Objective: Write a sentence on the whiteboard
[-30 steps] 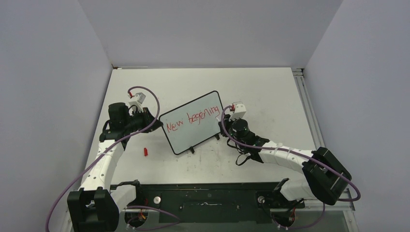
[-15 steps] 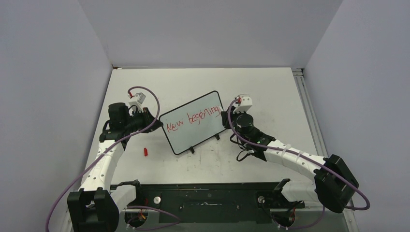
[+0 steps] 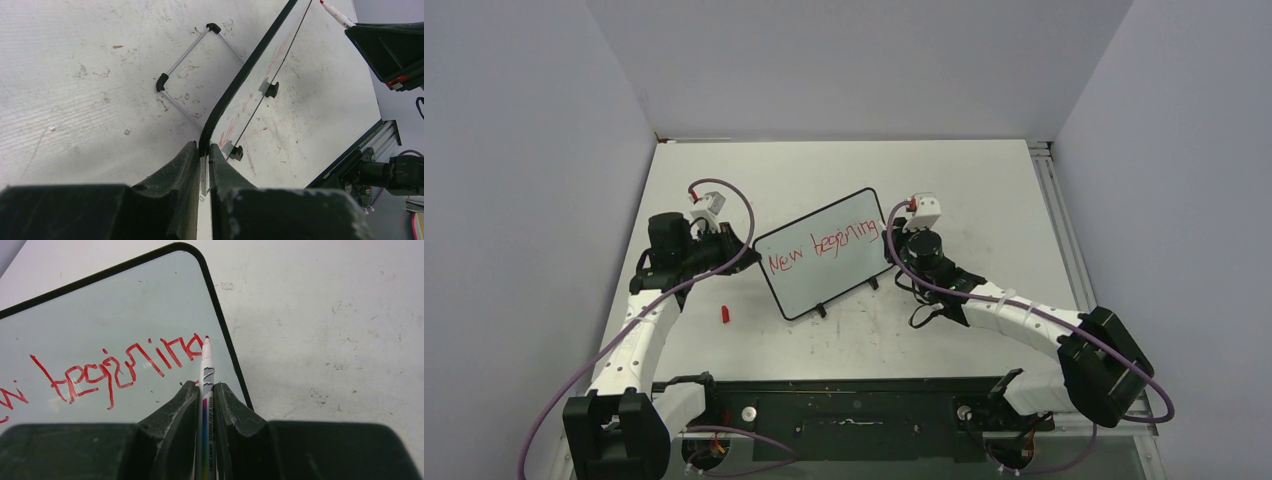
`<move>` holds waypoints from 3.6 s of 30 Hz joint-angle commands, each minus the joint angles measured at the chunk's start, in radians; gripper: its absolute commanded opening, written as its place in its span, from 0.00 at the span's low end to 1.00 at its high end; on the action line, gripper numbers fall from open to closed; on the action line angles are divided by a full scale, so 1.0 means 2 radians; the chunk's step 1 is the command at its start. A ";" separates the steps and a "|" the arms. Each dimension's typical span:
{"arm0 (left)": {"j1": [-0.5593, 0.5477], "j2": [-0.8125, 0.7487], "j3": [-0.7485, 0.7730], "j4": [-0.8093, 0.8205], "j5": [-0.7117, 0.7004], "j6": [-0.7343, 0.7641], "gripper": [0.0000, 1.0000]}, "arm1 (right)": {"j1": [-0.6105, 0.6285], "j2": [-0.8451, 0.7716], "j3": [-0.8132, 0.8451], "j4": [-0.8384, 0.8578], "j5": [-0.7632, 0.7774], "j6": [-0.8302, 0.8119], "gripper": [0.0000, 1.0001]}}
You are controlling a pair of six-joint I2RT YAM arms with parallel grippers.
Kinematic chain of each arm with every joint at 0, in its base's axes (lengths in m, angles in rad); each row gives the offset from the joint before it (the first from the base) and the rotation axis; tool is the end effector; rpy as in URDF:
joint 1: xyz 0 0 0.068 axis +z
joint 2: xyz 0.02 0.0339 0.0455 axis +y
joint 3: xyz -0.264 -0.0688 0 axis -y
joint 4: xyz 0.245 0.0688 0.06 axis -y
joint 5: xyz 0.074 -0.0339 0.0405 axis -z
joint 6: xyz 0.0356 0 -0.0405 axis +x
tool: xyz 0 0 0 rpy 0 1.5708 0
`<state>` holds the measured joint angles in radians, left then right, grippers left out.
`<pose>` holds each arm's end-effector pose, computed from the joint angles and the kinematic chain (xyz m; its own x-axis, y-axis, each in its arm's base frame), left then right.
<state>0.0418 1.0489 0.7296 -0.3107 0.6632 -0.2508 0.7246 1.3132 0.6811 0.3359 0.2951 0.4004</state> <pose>0.2230 -0.0126 0.2623 -0.6854 -0.2244 -0.6927 0.3035 0.7767 -0.5519 0.2234 0.1839 0.2409 -0.3673 0.1729 -0.9139 -0.3070 0.9049 0.2946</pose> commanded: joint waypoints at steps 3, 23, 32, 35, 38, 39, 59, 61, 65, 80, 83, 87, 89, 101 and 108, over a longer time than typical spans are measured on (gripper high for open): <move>0.001 -0.007 0.006 0.013 -0.002 0.003 0.00 | -0.007 0.011 0.024 0.033 -0.006 -0.008 0.05; 0.001 -0.003 0.007 0.013 0.000 0.003 0.00 | -0.009 0.030 0.029 0.064 -0.012 -0.017 0.05; 0.001 -0.003 0.007 0.013 0.000 0.003 0.00 | -0.011 0.041 0.036 0.061 -0.015 -0.026 0.05; 0.001 -0.003 0.007 0.013 0.000 0.003 0.00 | -0.010 0.044 0.035 0.059 -0.016 -0.026 0.05; 0.001 -0.003 0.007 0.013 0.000 0.003 0.00 | -0.011 0.042 0.029 0.058 -0.017 -0.024 0.05; 0.001 -0.003 0.007 0.013 0.000 0.003 0.00 | -0.011 0.040 0.027 0.057 -0.017 -0.022 0.05; 0.001 -0.005 0.006 0.013 0.001 0.003 0.00 | -0.003 0.020 -0.010 0.049 -0.002 -0.006 0.05; 0.001 -0.005 0.006 0.013 0.001 0.003 0.00 | -0.003 0.021 -0.009 0.047 0.004 -0.002 0.05; 0.001 -0.006 0.006 0.013 0.001 0.003 0.00 | -0.004 0.022 -0.005 0.040 0.014 -0.001 0.05; 0.001 -0.005 0.006 0.014 0.002 0.003 0.00 | -0.004 0.021 -0.011 0.034 0.019 0.001 0.05; 0.001 -0.006 0.006 0.014 0.002 0.003 0.00 | -0.004 0.020 -0.014 0.033 0.019 0.001 0.05; 0.001 -0.006 0.006 0.014 0.002 0.003 0.00 | -0.003 0.018 -0.018 0.030 0.016 0.003 0.05; 0.001 -0.006 0.006 0.014 0.002 0.003 0.00 | -0.002 0.016 -0.020 0.031 0.015 0.006 0.05; 0.001 -0.007 0.005 0.014 0.003 0.002 0.00 | 0.014 0.015 -0.025 0.032 0.013 0.007 0.05; 0.001 -0.009 0.005 0.014 0.004 0.001 0.00 | 0.024 0.017 -0.025 0.029 0.026 0.008 0.05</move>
<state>0.0418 1.0489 0.7296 -0.3092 0.6640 -0.2512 0.7612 1.3743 0.6373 0.3847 0.3264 0.4046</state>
